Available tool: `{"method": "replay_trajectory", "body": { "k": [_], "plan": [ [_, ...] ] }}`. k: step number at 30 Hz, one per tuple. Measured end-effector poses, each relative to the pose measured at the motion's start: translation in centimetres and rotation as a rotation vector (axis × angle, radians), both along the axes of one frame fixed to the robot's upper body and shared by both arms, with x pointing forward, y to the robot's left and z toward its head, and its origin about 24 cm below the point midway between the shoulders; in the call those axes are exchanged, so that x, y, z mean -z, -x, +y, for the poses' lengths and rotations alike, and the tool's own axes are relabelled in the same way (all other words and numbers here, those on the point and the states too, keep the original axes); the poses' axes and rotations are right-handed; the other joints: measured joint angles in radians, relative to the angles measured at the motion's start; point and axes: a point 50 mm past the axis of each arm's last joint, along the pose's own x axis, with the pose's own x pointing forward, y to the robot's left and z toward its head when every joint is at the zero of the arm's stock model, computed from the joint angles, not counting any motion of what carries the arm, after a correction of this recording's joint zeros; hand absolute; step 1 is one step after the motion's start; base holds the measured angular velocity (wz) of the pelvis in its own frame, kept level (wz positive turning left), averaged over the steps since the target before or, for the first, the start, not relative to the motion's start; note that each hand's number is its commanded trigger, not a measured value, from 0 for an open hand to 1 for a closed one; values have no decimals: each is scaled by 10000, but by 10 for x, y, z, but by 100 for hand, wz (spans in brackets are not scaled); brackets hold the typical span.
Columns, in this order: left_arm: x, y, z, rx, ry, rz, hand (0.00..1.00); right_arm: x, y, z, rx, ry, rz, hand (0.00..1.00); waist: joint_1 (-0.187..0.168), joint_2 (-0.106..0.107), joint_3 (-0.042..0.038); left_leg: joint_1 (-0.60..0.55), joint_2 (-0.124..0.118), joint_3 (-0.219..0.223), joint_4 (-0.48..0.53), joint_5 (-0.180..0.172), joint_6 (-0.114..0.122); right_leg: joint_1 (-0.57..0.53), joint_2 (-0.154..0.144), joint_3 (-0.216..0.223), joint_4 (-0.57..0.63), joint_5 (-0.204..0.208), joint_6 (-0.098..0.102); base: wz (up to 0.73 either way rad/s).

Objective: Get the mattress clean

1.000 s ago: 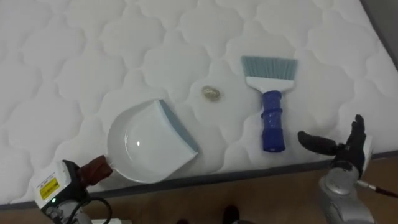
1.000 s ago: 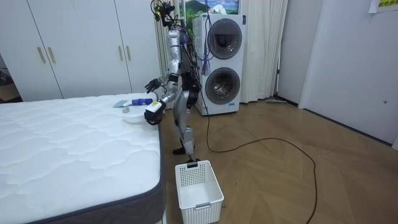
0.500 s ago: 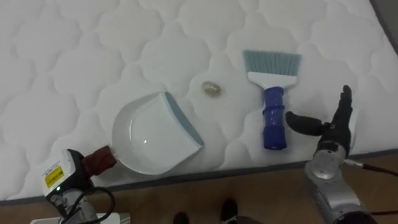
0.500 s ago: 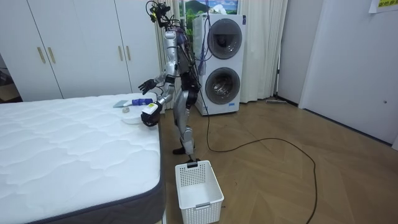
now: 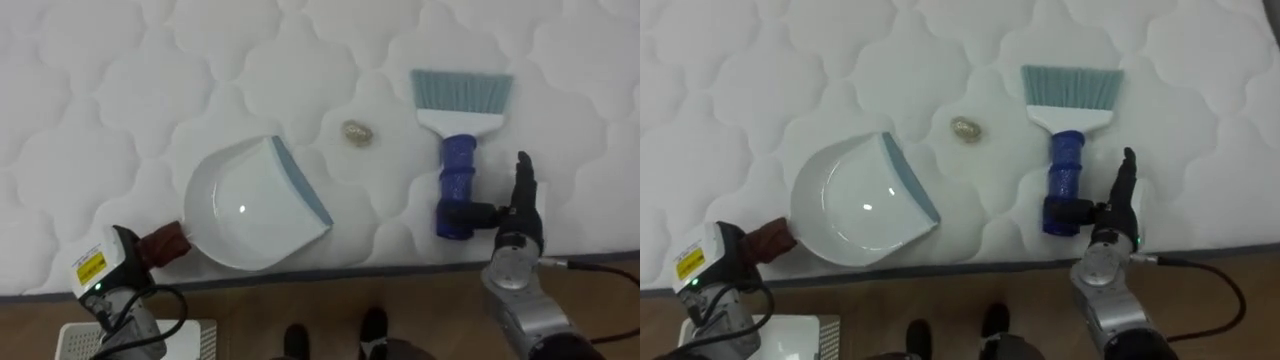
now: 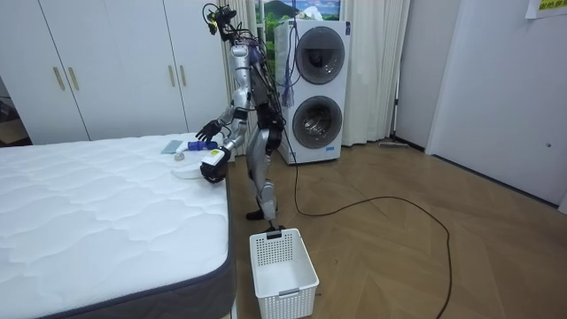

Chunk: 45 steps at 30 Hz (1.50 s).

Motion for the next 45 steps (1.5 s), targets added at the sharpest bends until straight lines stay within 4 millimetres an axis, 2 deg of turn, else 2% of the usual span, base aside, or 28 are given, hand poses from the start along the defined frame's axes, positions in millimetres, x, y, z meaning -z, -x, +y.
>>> {"method": "replay_trajectory", "body": {
  "k": [9, 21, 27, 29, 34, 36, 37, 41, 42, 43, 44, 45],
  "plan": [
    [0, -1, 0, 249, -168, 267, 100, 7, 0, 10, -333, -269, 411, 0, 261, -5, -3, 34, 14, 19, 104, 2, 4, 51, -5, -12, 41, -23, 3, 0],
    [0, -2, -1, 289, -128, 236, 100, -2, -10, 13, -442, -267, 98, 0, 261, -7, -4, 5, 10, -6, 268, 2, 3, 44, -29, -15, 189, -37, -21, 0],
    [1, -2, -1, 381, -42, 418, 100, 6, -6, 7, -271, -119, 546, 0, 256, -7, -6, -4, 8, -24, 280, 2, 4, 51, -31, -21, 216, -30, -30, 0],
    [0, -2, -1, 458, -145, 460, 100, 10, -3, 4, -181, -46, 801, 22, 261, -5, -8, -5, 8, -42, 276, 2, 4, 61, -32, -45, 207, -31, -30, 0],
    [0, -4, -2, 526, -343, 572, 100, 17, 0, -3, -216, 351, 1405, 30, 259, 3, -10, 13, 9, -73, 280, 2, 3, 116, -68, -180, 179, -24, -41, 1],
    [0, -4, -2, 608, -471, 672, 100, 14, -3, -14, -157, 674, 1620, 31, 250, 4, -12, 29, 5, -74, 284, 2, 3, 151, -79, -202, 177, -24, -41, 0],
    [0, -4, -2, 621, -486, 687, 100, 14, -4, -17, -181, 714, 1686, 56, 253, 5, -12, 34, 4, -78, 284, 1, 3, 162, -79, -209, 174, -24, -41, 0],
    [0, -4, -2, 639, -517, 725, 100, 14, -4, -24, -205, 1049, 1984, 63, 256, 5, -12, 29, 10, -129, 280, 1, 2, 167, -80, -286, 190, -40, -68, 2],
    [0, -4, -2, 656, -512, 731, 100, 15, -3, -25, -173, 1066, 2041, 70, 257, 5, -12, 30, 12, -145, 278, 1, 1, 175, -80, -310, 190, -48, -80, 4],
    [0, -4, -2, 659, -508, 732, 100, 16, -2, -26, -150, 1080, 2098, 84, 257, 5, -12, 30, 13, -154, 277, 1, 1, 181, -80, -322, 188, -51, -85, 5],
    [0, -4, -2, 664, -501, 738, 100, 18, -1, -28, -110, 1109, 2252, 91, 257, 5, -12, 31, 17, -169, 276, 0, 0, 200, -79, -349, 175, -54, -89, 6],
    [0, -5, -3, 677, -477, 750, 100, 20, 1, -29, -97, 1105, 2405, 93, 255, 5, -12, 31, 18, -199, 275, 0, -1, 226, -78, -385, 153, -55, -90, 6]
  ]
}}
